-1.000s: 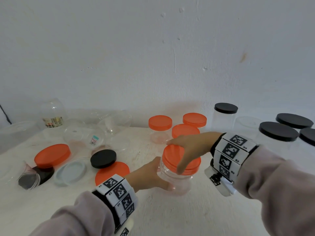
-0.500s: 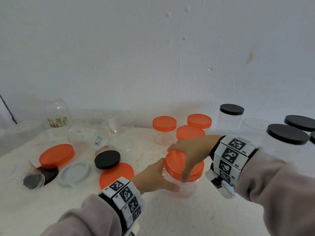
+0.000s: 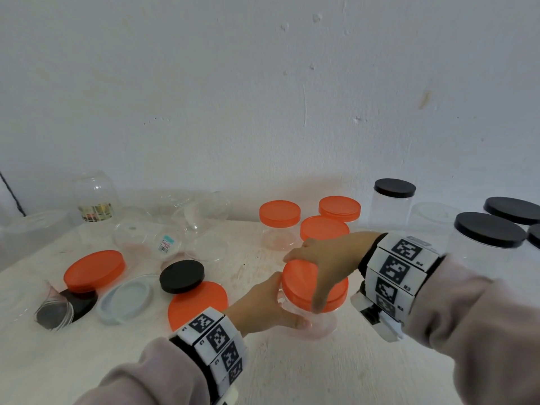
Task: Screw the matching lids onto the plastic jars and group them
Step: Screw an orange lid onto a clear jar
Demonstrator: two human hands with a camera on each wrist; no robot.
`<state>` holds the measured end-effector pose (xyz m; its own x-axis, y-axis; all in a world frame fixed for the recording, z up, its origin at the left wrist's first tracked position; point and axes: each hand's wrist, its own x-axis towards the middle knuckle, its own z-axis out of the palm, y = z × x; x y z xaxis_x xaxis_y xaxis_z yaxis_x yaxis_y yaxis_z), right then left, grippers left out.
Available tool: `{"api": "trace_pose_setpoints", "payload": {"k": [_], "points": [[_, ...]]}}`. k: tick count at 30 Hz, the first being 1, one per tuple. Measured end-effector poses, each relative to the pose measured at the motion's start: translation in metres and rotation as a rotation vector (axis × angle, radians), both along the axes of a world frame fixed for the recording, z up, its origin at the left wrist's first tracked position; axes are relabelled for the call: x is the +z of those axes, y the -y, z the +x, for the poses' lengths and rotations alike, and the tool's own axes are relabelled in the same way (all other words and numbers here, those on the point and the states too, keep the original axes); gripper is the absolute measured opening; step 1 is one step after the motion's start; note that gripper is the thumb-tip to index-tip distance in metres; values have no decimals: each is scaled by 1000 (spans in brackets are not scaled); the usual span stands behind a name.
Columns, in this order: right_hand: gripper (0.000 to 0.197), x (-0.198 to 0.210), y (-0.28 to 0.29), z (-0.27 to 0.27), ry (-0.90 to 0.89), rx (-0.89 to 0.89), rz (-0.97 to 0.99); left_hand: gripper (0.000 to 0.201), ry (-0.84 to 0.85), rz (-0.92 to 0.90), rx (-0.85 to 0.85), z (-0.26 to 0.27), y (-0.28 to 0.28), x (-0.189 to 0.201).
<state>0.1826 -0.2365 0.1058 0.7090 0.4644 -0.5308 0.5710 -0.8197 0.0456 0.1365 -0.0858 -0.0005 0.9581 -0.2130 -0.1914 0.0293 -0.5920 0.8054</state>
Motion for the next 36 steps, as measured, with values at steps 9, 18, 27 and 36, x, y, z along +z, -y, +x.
{"api": "trace_pose_setpoints", "payload": {"k": [9,18,27,36], "points": [[113,-12,0,-2,64,-113,10,92,-4,-9,11,1,-1,-3],[99,-4,2,1,13,-9,29,93,20,9,27,2,0,-3],[110,-2,3,-1,18,-51,-36,95,-5,-12,10,0,1,-2],[105,-9,2,-1,34,-81,16,92,-6,-7,10,-1,1,-1]]}}
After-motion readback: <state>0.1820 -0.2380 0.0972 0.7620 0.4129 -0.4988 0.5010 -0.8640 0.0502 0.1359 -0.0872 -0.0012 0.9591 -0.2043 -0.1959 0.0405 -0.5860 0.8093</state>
